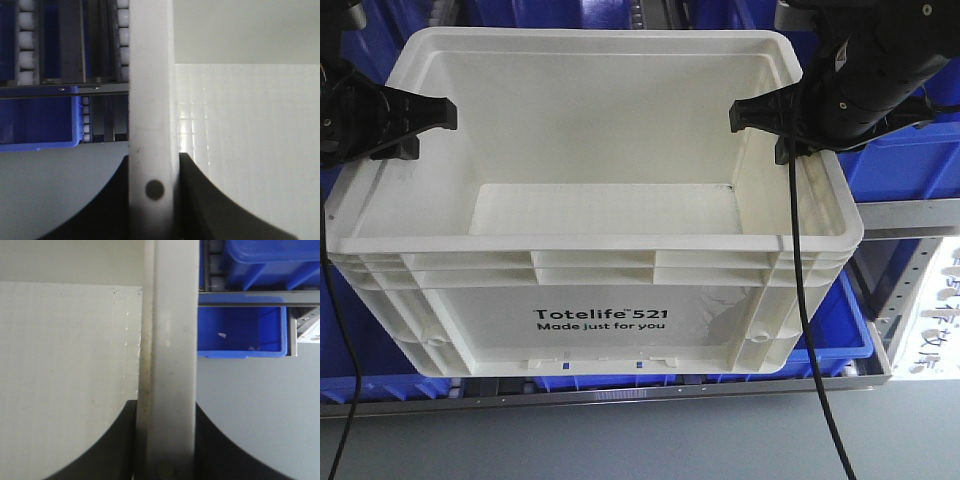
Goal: Move bin from left to right shelf
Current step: 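Carry the tote with both grippers up to the blue-bin shelf, then hold the tote level over the roller lane between blue bins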
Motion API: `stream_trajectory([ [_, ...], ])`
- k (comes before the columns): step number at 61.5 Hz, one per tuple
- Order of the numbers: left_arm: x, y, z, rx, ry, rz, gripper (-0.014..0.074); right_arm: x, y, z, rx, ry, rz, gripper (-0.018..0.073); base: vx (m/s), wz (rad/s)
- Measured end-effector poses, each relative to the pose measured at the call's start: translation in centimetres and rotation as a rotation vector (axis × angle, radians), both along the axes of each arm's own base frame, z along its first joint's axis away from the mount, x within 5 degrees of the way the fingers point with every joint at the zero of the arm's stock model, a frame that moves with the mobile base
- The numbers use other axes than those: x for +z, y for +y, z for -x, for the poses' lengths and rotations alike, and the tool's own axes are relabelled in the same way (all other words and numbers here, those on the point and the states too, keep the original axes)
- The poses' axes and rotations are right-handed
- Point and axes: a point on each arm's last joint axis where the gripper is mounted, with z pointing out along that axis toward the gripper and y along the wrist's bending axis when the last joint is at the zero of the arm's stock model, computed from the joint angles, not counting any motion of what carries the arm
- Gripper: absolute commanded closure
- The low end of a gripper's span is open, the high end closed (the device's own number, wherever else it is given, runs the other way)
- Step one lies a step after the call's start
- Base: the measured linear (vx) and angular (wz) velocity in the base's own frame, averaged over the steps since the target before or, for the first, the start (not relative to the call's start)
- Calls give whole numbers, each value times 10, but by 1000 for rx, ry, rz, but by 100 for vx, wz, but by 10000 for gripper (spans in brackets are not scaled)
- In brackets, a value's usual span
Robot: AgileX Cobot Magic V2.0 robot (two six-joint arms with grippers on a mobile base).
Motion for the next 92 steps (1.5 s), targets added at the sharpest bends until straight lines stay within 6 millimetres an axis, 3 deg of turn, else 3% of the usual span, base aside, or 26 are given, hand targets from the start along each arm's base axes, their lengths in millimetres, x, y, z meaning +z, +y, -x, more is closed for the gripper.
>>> stream_trajectory([
  [35,0,0,0,1,3,-2,603,0,0,0,0,2,-3,551,5,23],
  [92,0,0,0,1,3,-2,603,0,0,0,0,3,-2,551,6,1],
])
